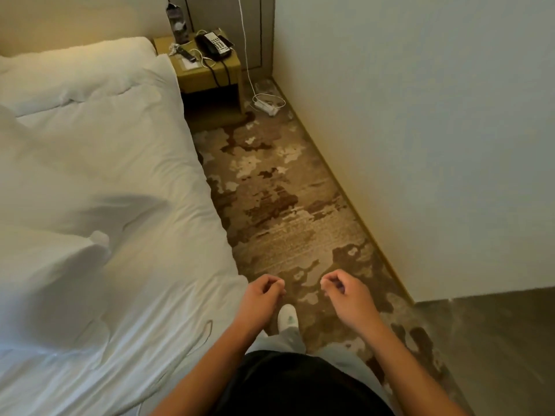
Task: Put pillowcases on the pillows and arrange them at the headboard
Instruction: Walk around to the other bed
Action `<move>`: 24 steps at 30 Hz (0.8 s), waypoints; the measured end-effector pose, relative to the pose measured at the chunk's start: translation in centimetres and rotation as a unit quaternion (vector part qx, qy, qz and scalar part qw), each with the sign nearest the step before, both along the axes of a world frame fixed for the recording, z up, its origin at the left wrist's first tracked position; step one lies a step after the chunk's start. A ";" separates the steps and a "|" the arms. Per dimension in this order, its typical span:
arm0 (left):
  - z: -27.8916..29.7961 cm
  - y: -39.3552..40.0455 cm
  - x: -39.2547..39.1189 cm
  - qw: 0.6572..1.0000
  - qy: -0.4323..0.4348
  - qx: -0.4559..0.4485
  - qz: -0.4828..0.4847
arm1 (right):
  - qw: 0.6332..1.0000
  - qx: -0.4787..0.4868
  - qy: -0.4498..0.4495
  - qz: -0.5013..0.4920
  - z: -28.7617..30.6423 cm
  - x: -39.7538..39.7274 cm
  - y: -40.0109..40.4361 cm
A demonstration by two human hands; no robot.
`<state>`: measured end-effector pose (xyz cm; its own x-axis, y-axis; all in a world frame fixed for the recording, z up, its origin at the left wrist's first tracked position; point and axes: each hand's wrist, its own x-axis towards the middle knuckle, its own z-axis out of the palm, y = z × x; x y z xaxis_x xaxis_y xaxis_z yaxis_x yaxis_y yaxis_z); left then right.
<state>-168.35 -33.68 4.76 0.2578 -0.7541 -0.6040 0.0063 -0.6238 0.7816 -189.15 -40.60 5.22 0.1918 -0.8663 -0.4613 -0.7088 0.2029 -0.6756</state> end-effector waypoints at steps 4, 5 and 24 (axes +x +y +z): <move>0.4 -9.2 1.6 1.000 0.009 -0.027 0.012 | 0.999 0.013 0.020 0.023 0.2 1.5 -8.8; 0.6 -11.4 2.2 0.999 0.012 -0.041 0.017 | 0.999 0.018 0.024 0.031 0.2 2.1 -11.1; 1.2 -29.5 27.8 0.881 -0.070 0.047 0.466 | 0.869 0.039 -0.040 0.491 -0.5 46.5 -44.3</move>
<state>-140.59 -63.18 6.01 0.8158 -0.1238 -0.5649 0.4572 -0.4603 0.7610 -142.68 -84.93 4.69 0.8550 -0.2339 -0.4630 -0.5181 -0.4265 -0.7414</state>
